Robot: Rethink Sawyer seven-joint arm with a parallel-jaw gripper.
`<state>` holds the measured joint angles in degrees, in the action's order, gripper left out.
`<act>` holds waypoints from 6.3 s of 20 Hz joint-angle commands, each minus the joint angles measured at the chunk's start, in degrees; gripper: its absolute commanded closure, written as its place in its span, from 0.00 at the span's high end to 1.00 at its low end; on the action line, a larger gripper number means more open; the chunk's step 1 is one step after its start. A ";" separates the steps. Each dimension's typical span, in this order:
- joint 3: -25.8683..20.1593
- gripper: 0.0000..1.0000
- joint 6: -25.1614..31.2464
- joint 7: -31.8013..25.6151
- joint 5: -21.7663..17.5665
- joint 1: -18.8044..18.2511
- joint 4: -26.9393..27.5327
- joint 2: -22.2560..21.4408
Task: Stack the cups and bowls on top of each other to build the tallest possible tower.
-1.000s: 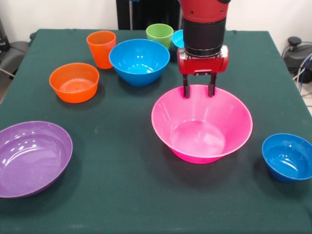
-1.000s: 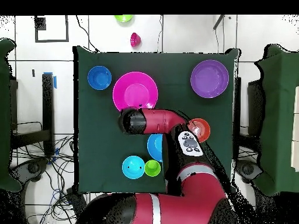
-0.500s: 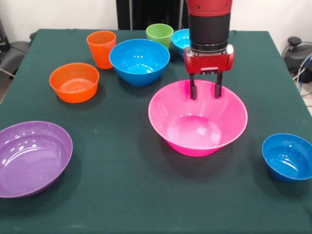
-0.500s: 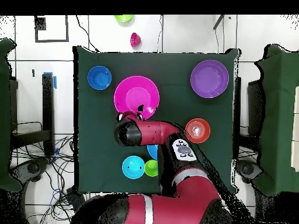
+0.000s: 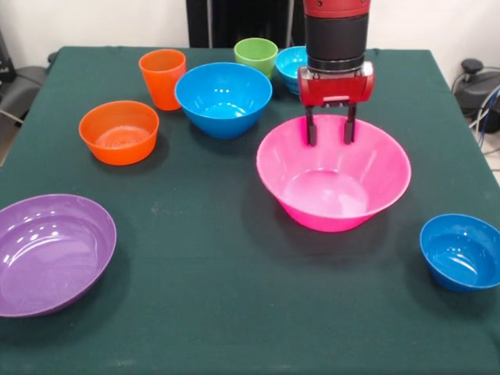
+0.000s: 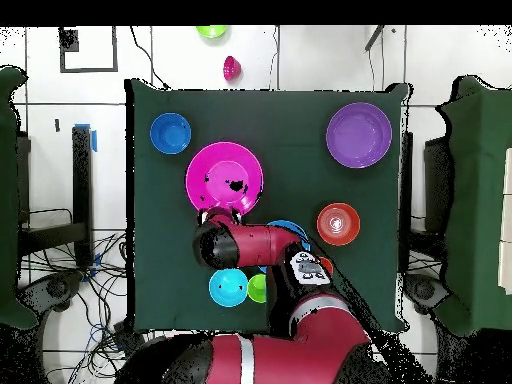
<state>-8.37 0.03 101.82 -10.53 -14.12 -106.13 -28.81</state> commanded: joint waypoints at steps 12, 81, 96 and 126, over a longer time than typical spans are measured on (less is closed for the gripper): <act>-3.97 1.00 18.05 -0.18 2.31 -1.27 10.90 5.21; -14.33 1.00 48.46 -5.60 3.48 -10.64 19.89 -0.62; -10.52 1.00 39.20 -3.51 -7.07 -7.02 23.64 0.48; -20.35 1.00 50.71 -10.15 -4.25 -16.17 24.63 3.16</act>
<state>-24.57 45.19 102.00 -12.61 -30.46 -81.60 -27.96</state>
